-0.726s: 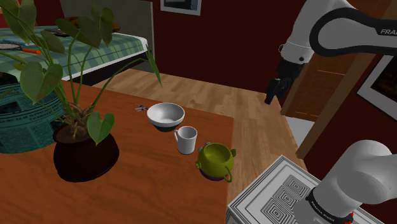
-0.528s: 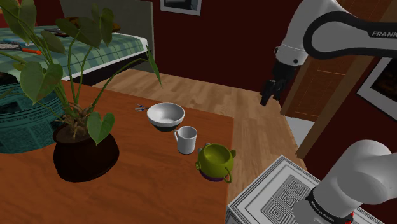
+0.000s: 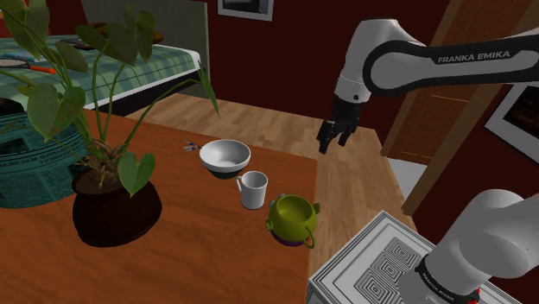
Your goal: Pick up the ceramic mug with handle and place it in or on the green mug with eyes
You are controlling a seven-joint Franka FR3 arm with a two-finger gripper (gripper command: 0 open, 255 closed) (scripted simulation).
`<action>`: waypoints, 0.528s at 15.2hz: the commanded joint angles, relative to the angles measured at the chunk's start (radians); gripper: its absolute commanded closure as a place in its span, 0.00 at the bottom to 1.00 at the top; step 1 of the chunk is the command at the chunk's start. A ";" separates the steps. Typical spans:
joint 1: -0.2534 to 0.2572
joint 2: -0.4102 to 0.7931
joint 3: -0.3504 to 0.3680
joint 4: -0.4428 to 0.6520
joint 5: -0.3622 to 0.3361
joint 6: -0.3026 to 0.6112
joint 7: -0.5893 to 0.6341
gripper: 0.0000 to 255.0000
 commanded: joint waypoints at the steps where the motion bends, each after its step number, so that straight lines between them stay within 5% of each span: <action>1: 0.007 0.071 0.024 0.018 0.011 0.050 0.028 0.00; 8: 0.024 0.326 0.096 0.138 0.014 0.172 0.125 0.00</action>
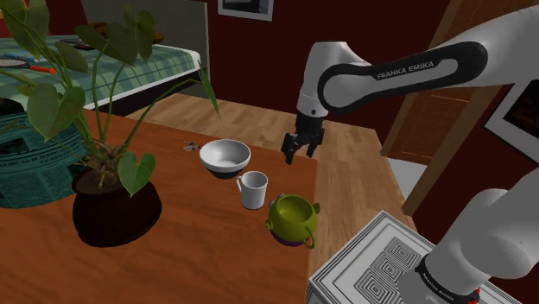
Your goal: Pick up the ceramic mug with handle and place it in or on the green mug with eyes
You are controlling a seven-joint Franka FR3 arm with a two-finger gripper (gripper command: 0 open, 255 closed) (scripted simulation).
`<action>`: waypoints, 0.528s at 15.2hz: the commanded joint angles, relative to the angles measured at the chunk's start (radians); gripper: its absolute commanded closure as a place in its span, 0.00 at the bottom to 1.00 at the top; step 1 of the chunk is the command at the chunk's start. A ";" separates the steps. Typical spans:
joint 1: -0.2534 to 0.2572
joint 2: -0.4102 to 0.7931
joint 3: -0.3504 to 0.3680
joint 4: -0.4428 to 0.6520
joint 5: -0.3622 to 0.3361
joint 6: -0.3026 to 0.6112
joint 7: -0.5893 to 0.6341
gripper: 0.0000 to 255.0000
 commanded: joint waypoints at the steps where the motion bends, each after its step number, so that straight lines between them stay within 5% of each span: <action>1: 0.004 0.078 0.017 0.038 -0.005 0.035 0.027 0.00; 8: 0.037 0.348 0.061 0.225 -0.054 0.103 0.133 0.00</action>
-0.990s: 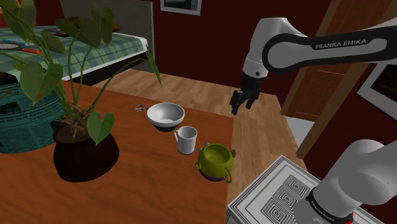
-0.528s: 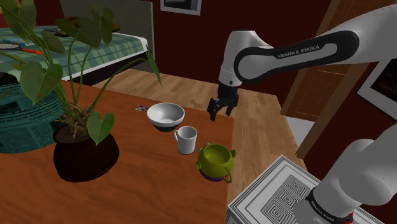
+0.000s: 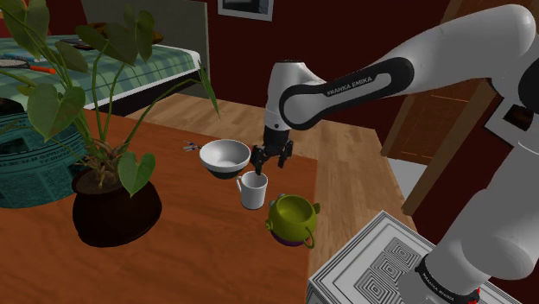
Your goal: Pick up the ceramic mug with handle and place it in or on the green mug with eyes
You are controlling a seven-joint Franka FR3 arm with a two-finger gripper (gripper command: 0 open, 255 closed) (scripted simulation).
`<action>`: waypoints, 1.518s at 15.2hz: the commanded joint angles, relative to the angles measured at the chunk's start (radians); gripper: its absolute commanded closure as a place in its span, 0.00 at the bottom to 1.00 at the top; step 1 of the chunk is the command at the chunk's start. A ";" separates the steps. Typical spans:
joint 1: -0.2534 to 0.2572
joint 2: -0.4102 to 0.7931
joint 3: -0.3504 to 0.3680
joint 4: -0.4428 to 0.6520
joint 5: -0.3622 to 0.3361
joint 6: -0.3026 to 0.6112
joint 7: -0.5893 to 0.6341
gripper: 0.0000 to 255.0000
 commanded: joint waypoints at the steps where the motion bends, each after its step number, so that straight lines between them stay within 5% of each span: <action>1: 0.009 0.055 0.006 0.046 -0.012 0.007 0.022 0.00; 8: 0.017 0.108 0.005 0.003 -0.030 0.100 0.034 0.00; 16: 0.017 0.108 0.005 0.003 -0.030 0.100 0.034 0.00; 17: 0.017 0.108 0.005 0.003 -0.030 0.100 0.034 1.00; 23: 0.017 0.108 0.005 0.003 -0.030 0.100 0.034 1.00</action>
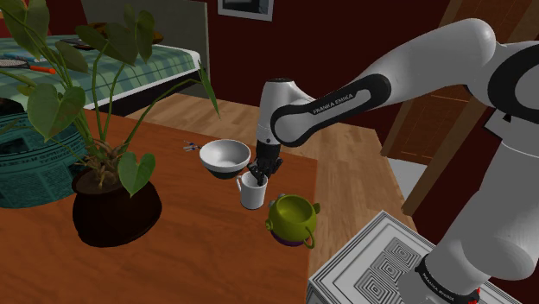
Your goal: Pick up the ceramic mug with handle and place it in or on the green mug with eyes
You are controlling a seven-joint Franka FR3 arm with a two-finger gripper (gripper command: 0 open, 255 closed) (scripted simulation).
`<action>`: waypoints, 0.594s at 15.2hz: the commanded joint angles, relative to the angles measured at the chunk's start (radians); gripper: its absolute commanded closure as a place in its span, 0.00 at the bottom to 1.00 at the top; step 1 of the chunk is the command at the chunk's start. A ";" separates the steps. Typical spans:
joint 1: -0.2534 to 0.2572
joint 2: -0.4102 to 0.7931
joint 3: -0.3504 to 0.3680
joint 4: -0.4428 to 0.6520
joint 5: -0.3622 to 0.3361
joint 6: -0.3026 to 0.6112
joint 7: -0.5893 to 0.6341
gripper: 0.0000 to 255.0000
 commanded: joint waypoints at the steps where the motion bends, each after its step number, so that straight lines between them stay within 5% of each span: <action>1: 0.000 0.000 0.000 0.000 0.000 0.000 0.000 1.00; 9: -0.004 -0.041 0.002 0.035 0.013 -0.074 -0.006 1.00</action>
